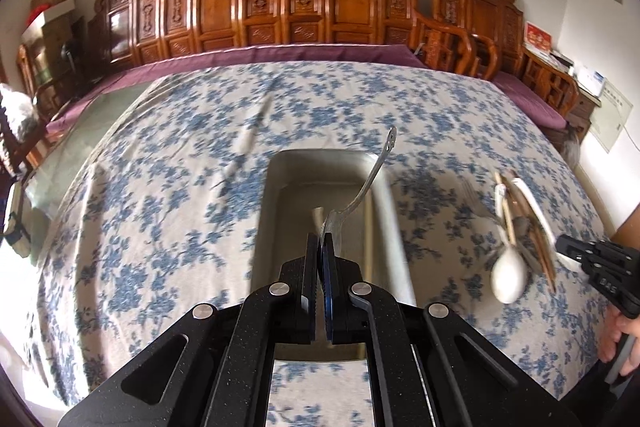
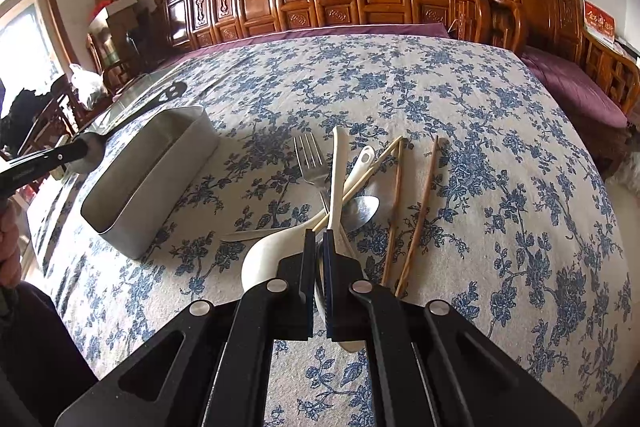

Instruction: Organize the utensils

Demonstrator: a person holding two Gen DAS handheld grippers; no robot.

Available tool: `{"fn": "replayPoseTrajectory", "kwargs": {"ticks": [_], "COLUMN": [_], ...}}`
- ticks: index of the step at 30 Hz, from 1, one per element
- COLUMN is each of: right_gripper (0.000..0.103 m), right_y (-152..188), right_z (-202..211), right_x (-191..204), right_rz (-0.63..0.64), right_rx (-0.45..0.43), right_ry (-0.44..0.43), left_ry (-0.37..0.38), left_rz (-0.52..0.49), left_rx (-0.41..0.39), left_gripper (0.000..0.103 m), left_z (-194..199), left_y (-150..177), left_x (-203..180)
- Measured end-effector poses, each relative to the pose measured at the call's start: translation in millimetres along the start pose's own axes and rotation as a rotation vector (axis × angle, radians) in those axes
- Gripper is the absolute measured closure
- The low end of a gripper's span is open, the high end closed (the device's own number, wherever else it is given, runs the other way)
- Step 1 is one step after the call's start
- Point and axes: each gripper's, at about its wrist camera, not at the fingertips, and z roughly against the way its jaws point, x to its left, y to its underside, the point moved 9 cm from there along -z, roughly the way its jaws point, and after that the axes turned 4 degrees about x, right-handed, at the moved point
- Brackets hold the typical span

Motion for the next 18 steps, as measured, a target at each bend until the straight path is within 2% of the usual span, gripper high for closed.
{"fn": "replayPoseTrajectory", "kwargs": {"ticks": [5,12,18], "right_gripper": [0.099,0.099,0.099], "right_y": [-1,-7,-12], "right_z": [3,10,9], "right_x": [7,25,39], "right_rz": [0.016,0.044,0.071], "right_rx": [-0.009,-0.027,-0.019], "right_ry": [0.001,-0.006,0.001], "left_ry": [-0.05,-0.046,-0.038], "left_rz": [0.005,0.036,0.03], "left_rx": [0.009,0.075,0.099], "left_gripper": [0.102,0.102,0.101], "left_z": [-9,-33,-43], "left_y": [7,25,27], "left_x": [16,29,25]}}
